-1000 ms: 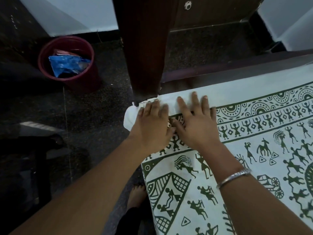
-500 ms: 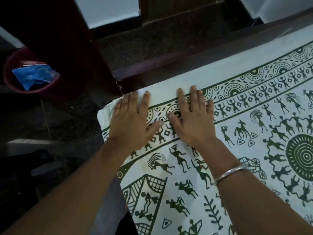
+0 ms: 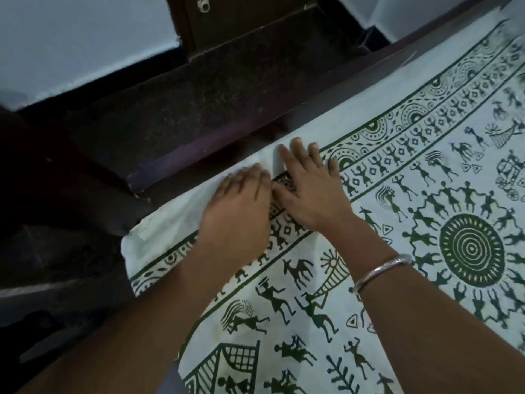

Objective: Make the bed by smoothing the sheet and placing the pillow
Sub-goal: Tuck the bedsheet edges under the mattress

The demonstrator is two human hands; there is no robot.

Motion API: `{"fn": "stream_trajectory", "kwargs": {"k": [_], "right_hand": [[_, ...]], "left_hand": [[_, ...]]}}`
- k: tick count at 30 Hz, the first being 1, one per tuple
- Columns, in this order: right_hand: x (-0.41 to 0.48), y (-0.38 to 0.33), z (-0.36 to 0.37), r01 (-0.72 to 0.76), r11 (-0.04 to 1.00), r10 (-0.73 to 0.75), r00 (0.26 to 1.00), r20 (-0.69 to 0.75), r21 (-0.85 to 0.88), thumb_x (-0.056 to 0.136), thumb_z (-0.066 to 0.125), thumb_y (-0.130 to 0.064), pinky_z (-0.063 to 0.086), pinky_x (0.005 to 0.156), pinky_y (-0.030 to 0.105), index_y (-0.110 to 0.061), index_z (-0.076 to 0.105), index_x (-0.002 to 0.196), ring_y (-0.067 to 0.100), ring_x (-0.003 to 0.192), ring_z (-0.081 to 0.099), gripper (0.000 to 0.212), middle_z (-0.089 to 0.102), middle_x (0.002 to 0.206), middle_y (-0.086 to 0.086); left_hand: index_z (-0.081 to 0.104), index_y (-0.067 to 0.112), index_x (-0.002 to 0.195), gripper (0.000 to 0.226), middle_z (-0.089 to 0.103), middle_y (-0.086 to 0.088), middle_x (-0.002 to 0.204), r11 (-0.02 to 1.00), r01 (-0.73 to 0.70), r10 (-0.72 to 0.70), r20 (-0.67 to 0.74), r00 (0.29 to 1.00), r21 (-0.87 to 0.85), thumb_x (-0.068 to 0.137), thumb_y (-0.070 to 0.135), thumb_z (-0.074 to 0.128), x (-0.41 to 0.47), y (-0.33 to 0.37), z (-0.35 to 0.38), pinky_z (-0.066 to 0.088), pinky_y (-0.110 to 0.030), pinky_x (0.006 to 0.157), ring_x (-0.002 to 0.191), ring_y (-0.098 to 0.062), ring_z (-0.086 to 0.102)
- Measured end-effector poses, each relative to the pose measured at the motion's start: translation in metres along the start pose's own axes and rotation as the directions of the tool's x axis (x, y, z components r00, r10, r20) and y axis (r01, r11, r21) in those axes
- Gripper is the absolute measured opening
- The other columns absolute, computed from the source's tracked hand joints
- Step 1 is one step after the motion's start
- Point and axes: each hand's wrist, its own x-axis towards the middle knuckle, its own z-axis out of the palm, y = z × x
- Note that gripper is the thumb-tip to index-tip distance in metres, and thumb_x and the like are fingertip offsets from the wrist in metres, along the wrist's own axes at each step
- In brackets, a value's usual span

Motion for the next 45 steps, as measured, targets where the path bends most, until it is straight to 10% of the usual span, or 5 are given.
{"fn": "stream_trajectory", "kwargs": {"k": [6, 28, 33, 38, 45], "right_hand": [[0.003, 0.016, 0.000, -0.216, 0.975, 0.215, 0.976, 0.038, 0.057, 0.095, 0.031, -0.057, -0.008, 0.114, 0.053, -0.027, -0.009, 0.152, 0.036, 0.145, -0.016, 0.076, -0.016, 0.158, 0.016], [0.021, 0.125, -0.037, -0.153, 0.984, 0.153, 0.988, 0.008, 0.090, 0.098, 0.031, -0.051, -0.010, 0.116, 0.046, -0.030, -0.006, 0.152, 0.030, 0.146, -0.015, 0.069, -0.010, 0.161, 0.004], [0.038, 0.163, -0.042, -0.444, 0.896, 0.444, 0.896, -0.006, 0.005, 0.093, 0.018, -0.063, -0.009, 0.114, 0.053, -0.025, -0.012, 0.152, 0.041, 0.143, -0.017, 0.076, -0.018, 0.158, 0.016], [0.050, 0.189, -0.048, -0.210, 0.971, 0.222, 0.970, -0.100, 0.111, 0.088, 0.009, -0.054, -0.008, 0.116, 0.042, -0.023, 0.002, 0.153, 0.029, 0.147, -0.010, 0.072, -0.001, 0.162, 0.003], [0.069, 0.235, -0.050, -0.525, 0.850, 0.526, 0.849, -0.053, 0.029, 0.086, -0.001, -0.061, -0.013, 0.116, 0.049, -0.023, -0.019, 0.150, 0.031, 0.144, -0.023, 0.076, -0.020, 0.157, 0.018]], "left_hand": [[-0.013, 0.015, 0.150, 0.080, -0.020, -0.003, 0.157, 0.987, -0.137, 0.122, 0.164, 0.979, 0.085, 0.094, 0.056, 0.027, 0.034, -0.003, 0.005, -0.009, -0.039, 0.116, 0.144, -0.021, -0.018], [-0.008, 0.010, 0.150, 0.073, -0.015, -0.009, 0.158, 0.967, -0.240, 0.222, 0.180, 0.958, 0.085, 0.095, 0.037, 0.031, 0.153, 0.084, -0.005, -0.010, -0.038, 0.116, 0.145, -0.023, -0.016], [-0.010, 0.007, 0.149, 0.074, -0.016, -0.012, 0.157, 0.917, -0.389, 0.372, 0.163, 0.914, 0.088, 0.093, 0.026, 0.034, 0.176, 0.108, -0.011, -0.011, -0.036, 0.117, 0.145, -0.024, -0.017], [-0.007, 0.009, 0.151, 0.073, -0.015, -0.009, 0.158, 0.935, -0.354, 0.347, 0.215, 0.913, -0.008, 0.093, 0.034, 0.030, 0.225, 0.133, -0.007, -0.012, -0.037, 0.117, 0.144, -0.021, -0.018], [-0.006, 0.013, 0.151, 0.077, -0.014, -0.005, 0.159, 0.890, -0.457, 0.448, 0.194, 0.872, -0.004, 0.088, 0.057, 0.003, 0.284, 0.171, 0.005, -0.012, -0.042, 0.117, 0.144, -0.020, -0.018]]}}
